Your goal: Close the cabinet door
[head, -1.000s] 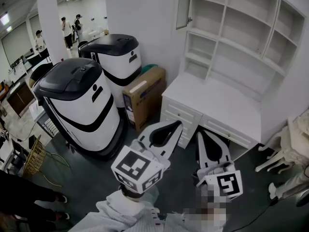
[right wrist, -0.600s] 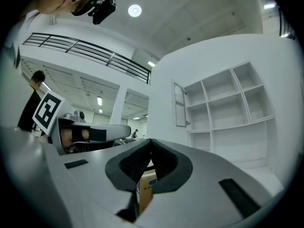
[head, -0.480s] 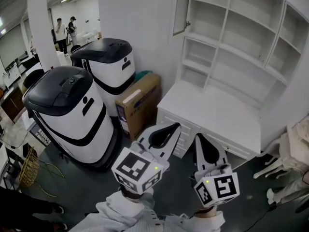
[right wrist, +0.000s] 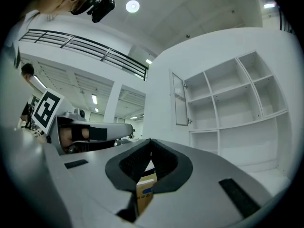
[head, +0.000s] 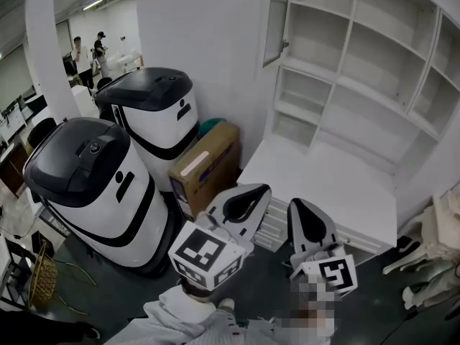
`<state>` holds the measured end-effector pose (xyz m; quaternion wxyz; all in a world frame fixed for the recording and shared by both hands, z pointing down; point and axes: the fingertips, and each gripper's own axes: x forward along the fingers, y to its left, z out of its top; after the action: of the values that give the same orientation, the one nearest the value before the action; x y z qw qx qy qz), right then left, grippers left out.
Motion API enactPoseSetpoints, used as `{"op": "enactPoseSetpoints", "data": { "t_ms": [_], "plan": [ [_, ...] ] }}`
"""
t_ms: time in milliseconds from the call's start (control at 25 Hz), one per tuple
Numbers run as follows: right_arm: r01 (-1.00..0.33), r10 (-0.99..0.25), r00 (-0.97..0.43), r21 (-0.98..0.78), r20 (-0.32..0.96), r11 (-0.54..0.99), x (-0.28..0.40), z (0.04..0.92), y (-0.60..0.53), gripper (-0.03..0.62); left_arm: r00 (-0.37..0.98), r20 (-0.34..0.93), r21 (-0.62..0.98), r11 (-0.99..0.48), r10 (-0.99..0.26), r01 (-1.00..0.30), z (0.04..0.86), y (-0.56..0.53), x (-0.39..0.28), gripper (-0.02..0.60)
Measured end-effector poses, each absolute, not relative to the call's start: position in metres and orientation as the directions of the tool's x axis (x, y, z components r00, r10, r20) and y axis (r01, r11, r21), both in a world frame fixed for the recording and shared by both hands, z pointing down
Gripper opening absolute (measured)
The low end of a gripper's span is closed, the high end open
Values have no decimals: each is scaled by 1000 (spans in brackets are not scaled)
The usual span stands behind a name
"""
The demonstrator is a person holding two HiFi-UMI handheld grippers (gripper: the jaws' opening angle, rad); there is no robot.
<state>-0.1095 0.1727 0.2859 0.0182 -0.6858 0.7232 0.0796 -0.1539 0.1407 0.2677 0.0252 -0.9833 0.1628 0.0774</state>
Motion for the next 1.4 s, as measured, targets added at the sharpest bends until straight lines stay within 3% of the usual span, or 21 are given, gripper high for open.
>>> {"op": "enactPoseSetpoints", "data": {
  "t_ms": [640, 1000, 1400],
  "plan": [
    [-997, -995, 11, 73, -98, -18, -85, 304, 92, 12, 960, -125, -6, -967, -252, -254, 287, 62, -124, 9],
    [-997, -997, -14, 75, -79, 8, -54, 309, 40, 12, 949, -135, 11, -958, -286, -287, 289, 11, -99, 9],
    [-991, -993, -88, 107, -83, 79, 17, 289, -41, 12, 925, -149, 10, -936, -349, -351, 270, -67, -27, 9]
  ]
}}
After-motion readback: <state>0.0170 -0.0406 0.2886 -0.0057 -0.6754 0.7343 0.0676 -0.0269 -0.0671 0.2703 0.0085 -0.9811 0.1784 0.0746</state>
